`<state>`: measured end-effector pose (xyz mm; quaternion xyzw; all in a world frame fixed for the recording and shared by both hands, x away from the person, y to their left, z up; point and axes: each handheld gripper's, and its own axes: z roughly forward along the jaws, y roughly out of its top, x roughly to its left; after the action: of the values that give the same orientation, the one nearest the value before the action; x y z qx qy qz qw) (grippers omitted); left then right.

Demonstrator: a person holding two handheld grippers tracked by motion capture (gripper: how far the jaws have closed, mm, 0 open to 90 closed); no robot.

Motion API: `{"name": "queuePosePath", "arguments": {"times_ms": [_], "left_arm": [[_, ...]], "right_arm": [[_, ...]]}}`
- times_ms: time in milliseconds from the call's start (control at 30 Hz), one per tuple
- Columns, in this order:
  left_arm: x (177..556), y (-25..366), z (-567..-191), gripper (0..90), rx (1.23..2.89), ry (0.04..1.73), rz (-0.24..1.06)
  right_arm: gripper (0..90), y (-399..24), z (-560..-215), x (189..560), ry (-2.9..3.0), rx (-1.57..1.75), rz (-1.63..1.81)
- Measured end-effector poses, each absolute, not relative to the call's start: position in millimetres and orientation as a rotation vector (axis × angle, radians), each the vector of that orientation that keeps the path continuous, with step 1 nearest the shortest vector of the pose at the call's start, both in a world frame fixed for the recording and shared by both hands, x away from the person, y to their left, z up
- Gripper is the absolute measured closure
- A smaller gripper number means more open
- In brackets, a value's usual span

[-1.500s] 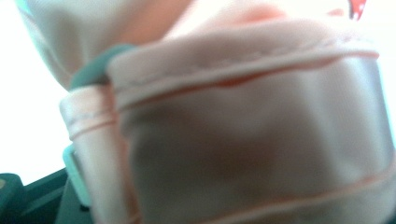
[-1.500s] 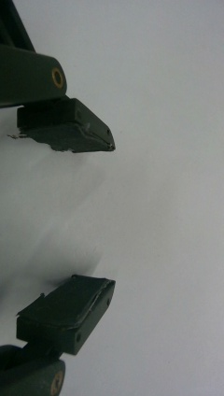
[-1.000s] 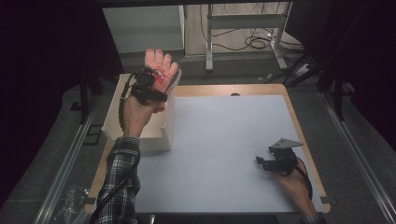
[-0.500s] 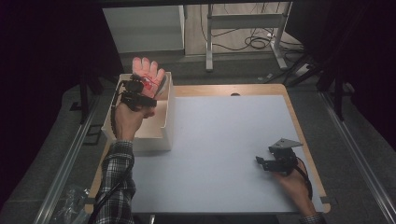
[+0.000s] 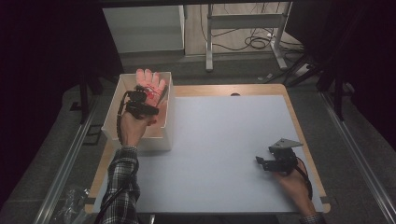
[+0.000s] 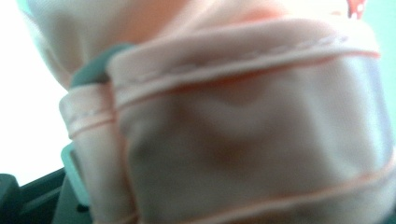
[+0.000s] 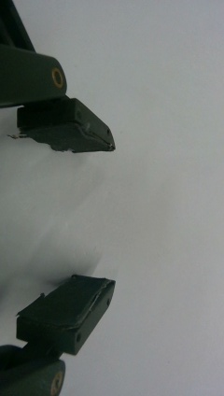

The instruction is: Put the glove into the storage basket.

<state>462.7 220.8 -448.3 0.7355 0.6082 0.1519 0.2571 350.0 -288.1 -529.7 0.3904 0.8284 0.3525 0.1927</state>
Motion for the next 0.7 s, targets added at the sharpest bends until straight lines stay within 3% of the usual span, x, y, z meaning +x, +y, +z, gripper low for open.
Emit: {"name": "queuePosePath", "arguments": {"times_ms": [700], "left_arm": [[483, 204, -477, 31.8, 2.126, 1.778, 0.277]], "right_arm": [[27.9, -288, -530, 350, 2.325, 1.095, 0.99]]}}
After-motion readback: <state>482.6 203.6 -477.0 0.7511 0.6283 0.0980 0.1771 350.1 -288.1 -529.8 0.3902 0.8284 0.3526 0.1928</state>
